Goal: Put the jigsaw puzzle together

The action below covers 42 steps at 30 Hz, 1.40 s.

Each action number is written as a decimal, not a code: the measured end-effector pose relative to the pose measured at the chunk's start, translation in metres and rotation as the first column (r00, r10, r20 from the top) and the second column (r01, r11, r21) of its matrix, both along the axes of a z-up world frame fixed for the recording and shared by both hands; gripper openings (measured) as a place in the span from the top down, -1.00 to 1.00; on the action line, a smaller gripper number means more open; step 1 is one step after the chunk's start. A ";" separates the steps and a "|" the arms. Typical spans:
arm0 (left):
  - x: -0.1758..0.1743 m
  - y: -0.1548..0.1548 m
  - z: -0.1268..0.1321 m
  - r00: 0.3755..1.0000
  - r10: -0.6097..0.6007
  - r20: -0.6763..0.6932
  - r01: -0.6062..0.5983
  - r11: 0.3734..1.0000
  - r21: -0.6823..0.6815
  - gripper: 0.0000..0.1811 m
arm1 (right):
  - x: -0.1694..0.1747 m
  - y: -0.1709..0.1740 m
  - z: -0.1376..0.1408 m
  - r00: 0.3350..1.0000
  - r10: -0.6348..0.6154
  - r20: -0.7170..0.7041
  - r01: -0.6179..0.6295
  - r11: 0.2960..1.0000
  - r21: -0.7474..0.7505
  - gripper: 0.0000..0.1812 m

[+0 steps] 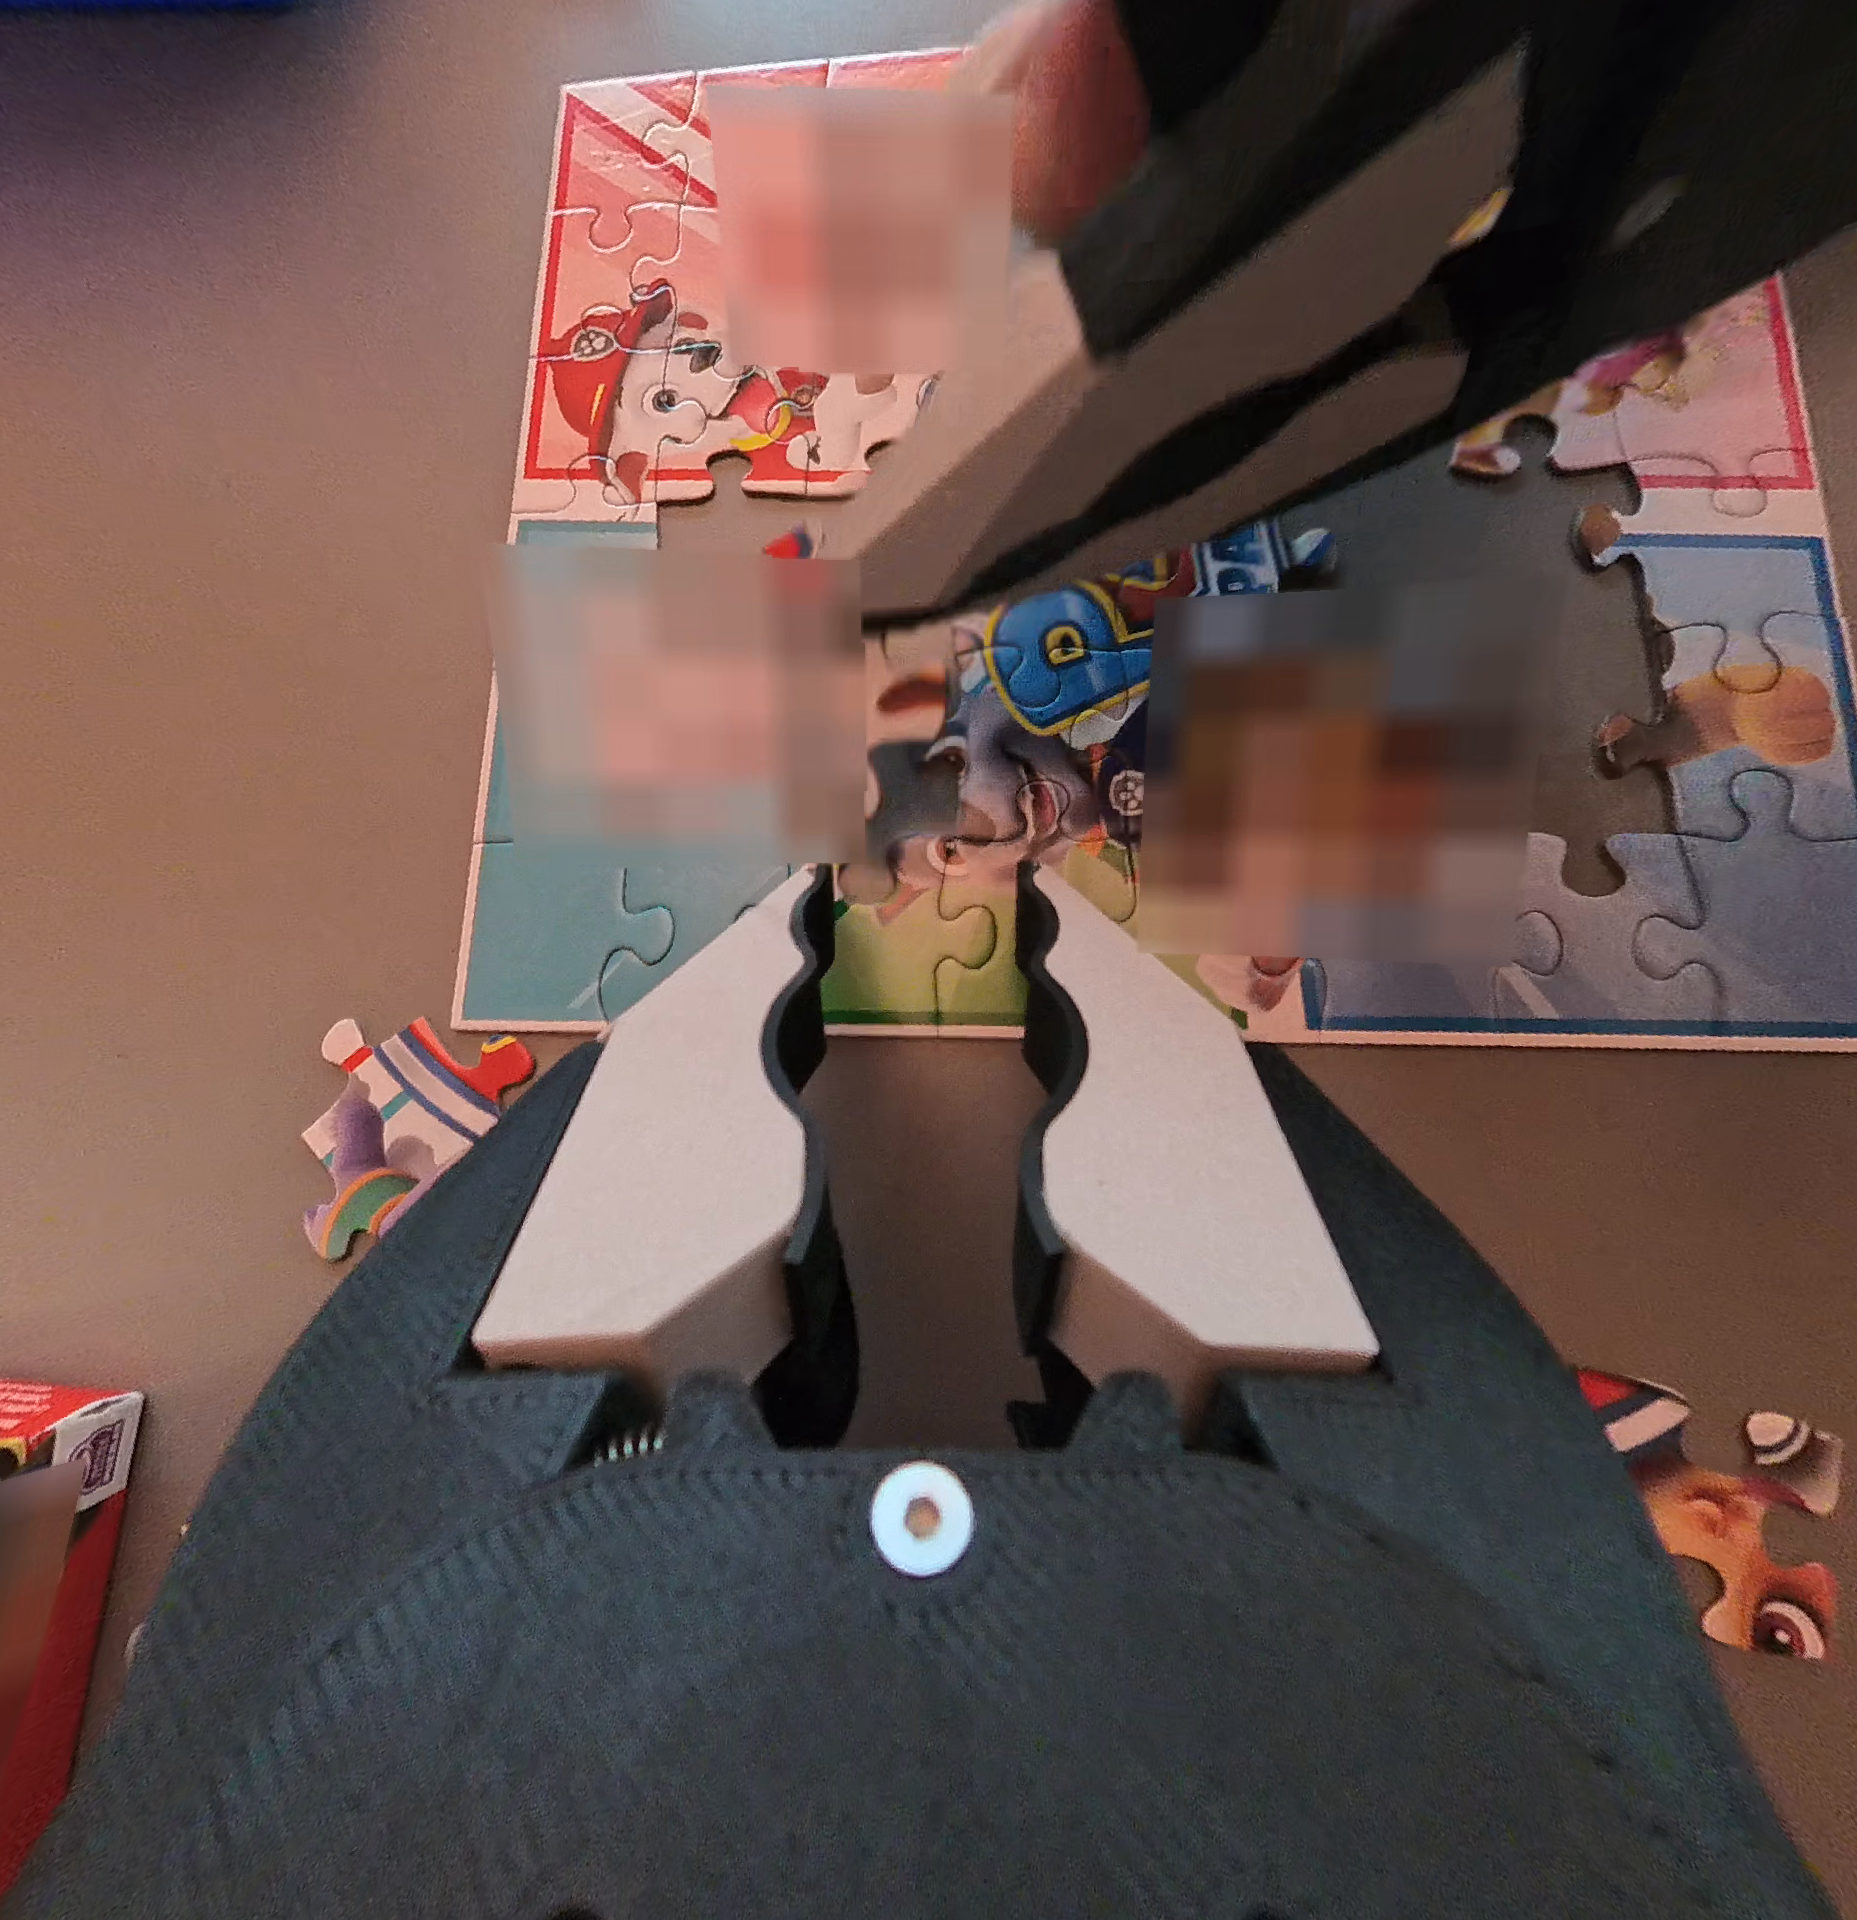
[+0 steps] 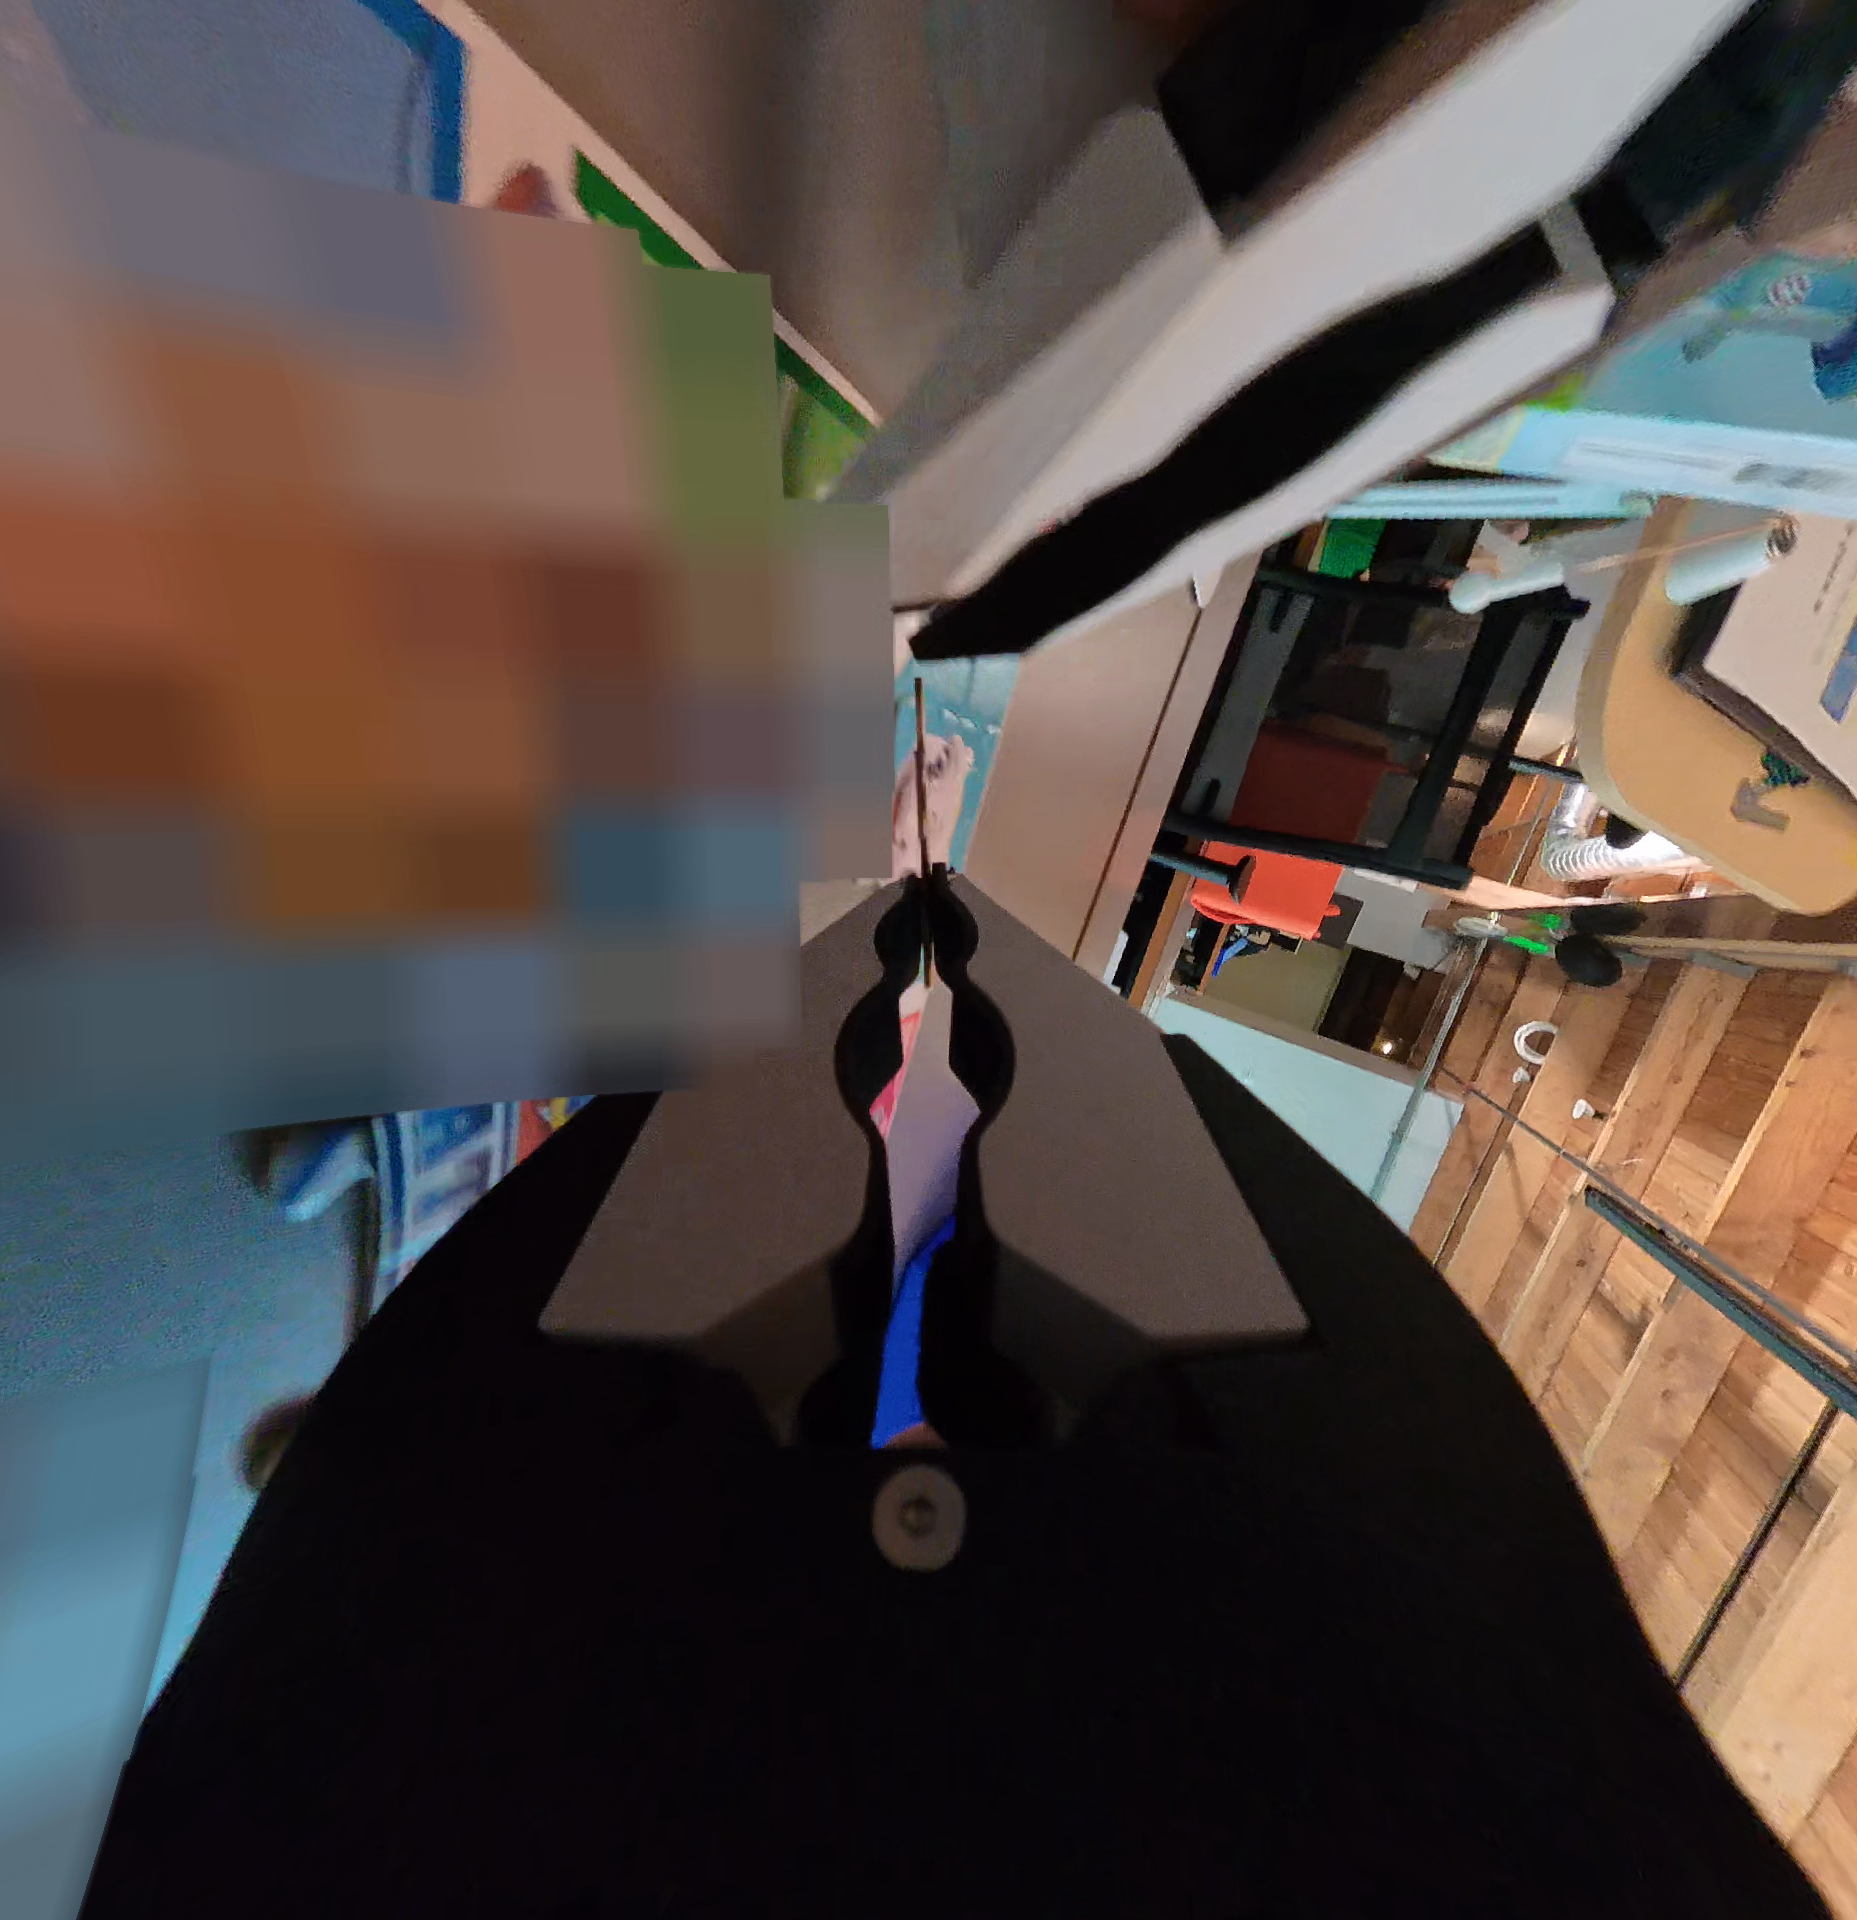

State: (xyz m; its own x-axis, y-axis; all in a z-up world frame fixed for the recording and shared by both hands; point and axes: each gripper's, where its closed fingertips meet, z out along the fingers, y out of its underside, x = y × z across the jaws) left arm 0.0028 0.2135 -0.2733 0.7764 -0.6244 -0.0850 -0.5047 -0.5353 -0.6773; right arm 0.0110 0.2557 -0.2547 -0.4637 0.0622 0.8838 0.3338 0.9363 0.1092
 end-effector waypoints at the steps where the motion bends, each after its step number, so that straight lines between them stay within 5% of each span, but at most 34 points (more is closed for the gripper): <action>1: -0.001 0.000 0.000 1.000 0.001 -0.001 -0.001 1.000 -0.002 0.62 | 0.005 0.002 0.006 1.000 -0.014 -0.008 0.014 1.000 -0.009 1.00; 8: 0.002 -0.005 0.000 1.000 -0.021 0.000 0.020 1.000 -0.020 0.60 | 0.057 -0.020 0.027 1.000 -0.005 -0.006 0.004 0.997 -0.080 1.00; 17: 0.010 -0.008 0.000 0.999 -0.046 -0.006 0.046 0.999 -0.027 0.60 | 0.096 -0.079 -0.012 0.992 0.010 0.127 0.002 0.995 -0.095 1.00; 31: 0.015 -0.010 0.002 0.998 -0.059 -0.017 0.059 0.998 -0.020 0.59 | 0.108 -0.068 0.002 0.994 -0.079 0.070 0.082 0.996 -0.039 1.00; 38: 0.084 -0.034 0.041 0.921 -0.242 0.306 0.253 0.967 0.003 0.61 | 0.117 -0.046 0.028 0.984 -0.148 -0.104 0.149 0.989 0.004 1.00; 42: 0.112 -0.044 0.039 0.886 -0.286 0.365 0.317 0.948 -0.025 0.64 | 0.114 -0.053 0.036 0.979 -0.124 -0.163 0.129 0.991 0.020 1.00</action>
